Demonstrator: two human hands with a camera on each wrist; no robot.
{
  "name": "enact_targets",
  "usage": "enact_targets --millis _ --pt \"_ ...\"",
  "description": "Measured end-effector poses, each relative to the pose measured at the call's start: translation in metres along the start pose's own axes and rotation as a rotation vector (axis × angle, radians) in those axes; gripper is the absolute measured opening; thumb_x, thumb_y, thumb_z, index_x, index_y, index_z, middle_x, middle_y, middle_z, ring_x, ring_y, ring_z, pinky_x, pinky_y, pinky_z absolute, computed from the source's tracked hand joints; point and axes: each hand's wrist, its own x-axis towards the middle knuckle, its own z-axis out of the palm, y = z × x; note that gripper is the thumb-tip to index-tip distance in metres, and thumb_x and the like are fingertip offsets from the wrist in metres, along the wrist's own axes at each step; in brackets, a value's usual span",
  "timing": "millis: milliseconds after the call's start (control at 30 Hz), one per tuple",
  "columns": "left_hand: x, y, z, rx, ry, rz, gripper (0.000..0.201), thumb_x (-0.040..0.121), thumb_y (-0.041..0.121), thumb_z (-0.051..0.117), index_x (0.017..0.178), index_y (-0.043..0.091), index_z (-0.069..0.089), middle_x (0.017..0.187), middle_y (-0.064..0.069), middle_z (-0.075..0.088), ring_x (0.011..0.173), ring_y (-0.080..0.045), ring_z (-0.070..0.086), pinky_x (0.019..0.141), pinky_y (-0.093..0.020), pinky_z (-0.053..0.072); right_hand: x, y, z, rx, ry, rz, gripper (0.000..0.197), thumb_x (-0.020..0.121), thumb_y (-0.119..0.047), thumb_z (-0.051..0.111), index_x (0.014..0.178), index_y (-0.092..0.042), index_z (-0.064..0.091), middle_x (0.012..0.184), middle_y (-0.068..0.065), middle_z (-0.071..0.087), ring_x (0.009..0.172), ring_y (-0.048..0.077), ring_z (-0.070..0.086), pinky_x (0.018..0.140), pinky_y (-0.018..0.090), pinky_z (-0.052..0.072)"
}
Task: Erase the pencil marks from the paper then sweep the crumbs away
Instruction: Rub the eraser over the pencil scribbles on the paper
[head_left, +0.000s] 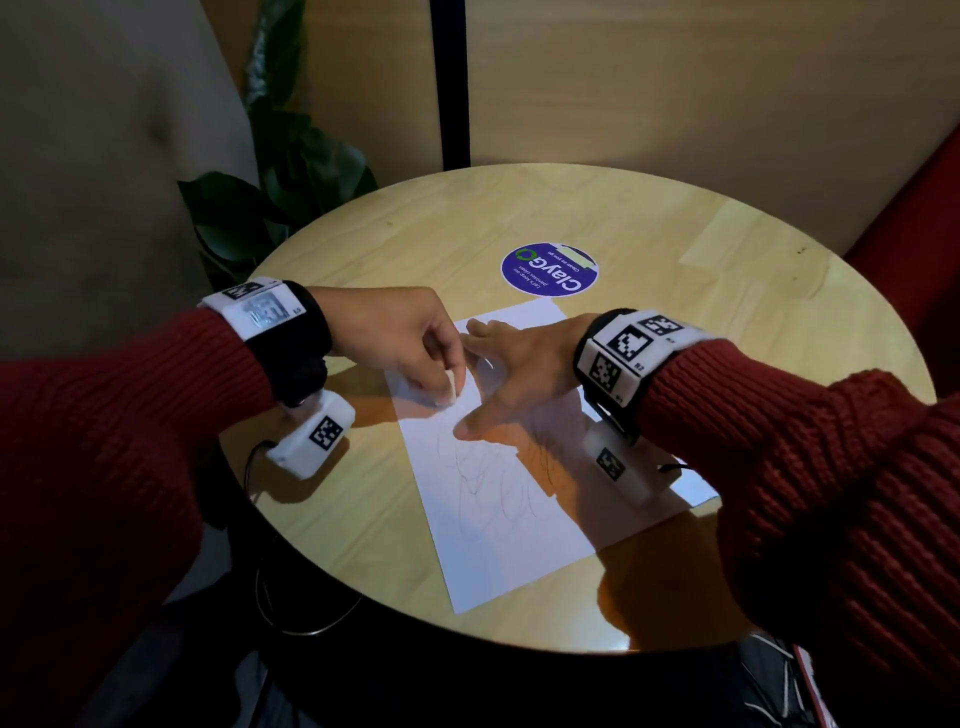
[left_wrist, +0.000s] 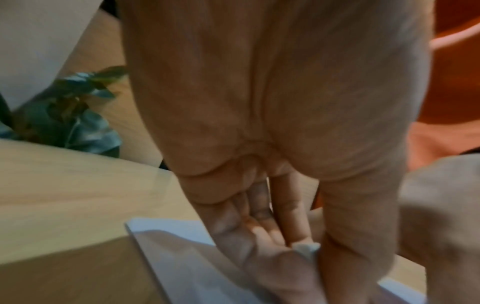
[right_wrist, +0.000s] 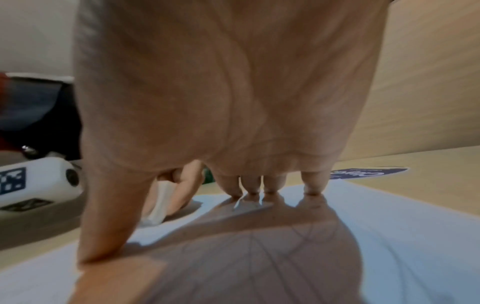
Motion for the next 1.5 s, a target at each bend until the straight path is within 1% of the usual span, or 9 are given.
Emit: enact_targets --millis 167,267,433,500,667,767,900,1033,1500 --pt "-0.001 -0.001 -0.001 0.031 0.086 0.035 0.006 0.091 0.021 0.084 0.094 0.026 0.086 0.090 -0.005 0.082 0.090 -0.027 0.075 0.090 -0.043 0.060 0.002 0.004 0.011 0.046 -0.011 -0.010 0.126 0.077 -0.088 0.058 0.166 -0.032 -0.011 0.172 -0.011 -0.022 0.158 0.009 -0.018 0.129 0.049 -0.004" --pt "-0.003 0.006 0.001 0.023 -0.046 0.029 0.007 0.090 0.021 0.086 0.096 0.024 0.086 0.090 0.001 0.084 0.087 -0.019 0.077 0.084 -0.027 0.058 0.007 0.004 0.013 0.043 -0.010 -0.015 0.131 0.073 -0.092 0.058 0.166 -0.032 -0.011 0.172 -0.009 -0.022 0.158 0.009 -0.019 0.129 0.051 -0.004" --pt "0.002 0.002 0.001 0.078 0.090 0.046 0.007 0.092 0.021 0.083 0.094 0.027 0.085 0.078 0.015 0.079 0.069 -0.001 0.067 0.071 -0.021 0.053 0.009 0.006 0.015 0.063 0.000 -0.028 0.129 0.072 -0.091 0.061 0.165 -0.036 -0.010 0.173 -0.008 -0.021 0.158 0.010 -0.018 0.128 0.052 -0.005" --pt "0.000 0.005 0.003 0.023 -0.030 0.039 0.006 0.092 0.020 0.085 0.097 0.024 0.085 0.086 0.007 0.083 0.078 -0.009 0.075 0.078 -0.022 0.057 0.009 0.005 0.014 0.069 -0.007 -0.024 0.128 0.072 -0.090 0.062 0.165 -0.038 -0.009 0.173 -0.008 -0.020 0.158 0.011 -0.018 0.128 0.053 -0.005" --pt "0.004 -0.001 0.001 0.101 0.173 0.042 0.004 0.092 0.028 0.083 0.096 0.030 0.084 0.087 0.009 0.082 0.083 -0.007 0.074 0.080 -0.027 0.058 0.006 0.004 0.013 0.082 0.000 -0.042 0.118 0.075 -0.086 0.064 0.163 -0.047 -0.004 0.173 -0.006 -0.019 0.159 0.013 -0.018 0.128 0.056 -0.005" --pt "-0.002 0.005 0.003 0.059 -0.029 0.044 0.005 0.092 0.026 0.085 0.096 0.026 0.085 0.087 0.005 0.083 0.082 -0.011 0.075 0.081 -0.025 0.058 0.007 0.004 0.013 0.076 -0.004 -0.033 0.120 0.073 -0.088 0.064 0.163 -0.049 -0.005 0.173 -0.005 -0.020 0.159 0.014 -0.018 0.128 0.057 -0.004" --pt "-0.001 -0.006 -0.003 0.105 0.149 0.000 0.004 0.092 0.028 0.084 0.096 0.029 0.083 0.088 0.007 0.081 0.086 -0.016 0.074 0.092 -0.044 0.062 0.009 0.004 0.014 0.068 -0.011 -0.034 0.115 0.071 -0.091 0.062 0.160 -0.057 -0.002 0.173 -0.004 -0.020 0.158 0.015 -0.020 0.127 0.059 -0.005" --pt "-0.007 -0.003 0.005 0.005 -0.027 0.027 0.008 0.088 0.023 0.088 0.092 0.022 0.081 0.087 -0.003 0.080 0.084 -0.027 0.075 0.085 -0.038 0.059 0.005 0.002 0.013 0.078 -0.003 -0.028 0.107 0.072 -0.089 0.063 0.158 -0.061 0.007 0.174 -0.004 -0.018 0.159 0.017 -0.019 0.127 0.059 -0.004" --pt "-0.009 -0.006 0.002 0.036 0.009 0.053 0.006 0.090 0.019 0.085 0.093 0.023 0.082 0.086 -0.001 0.082 0.084 -0.022 0.076 0.087 -0.039 0.061 -0.003 -0.004 0.009 0.070 0.000 -0.002 0.101 0.076 -0.085 0.064 0.157 -0.063 0.008 0.174 -0.003 -0.016 0.160 0.020 -0.016 0.125 0.059 0.000"
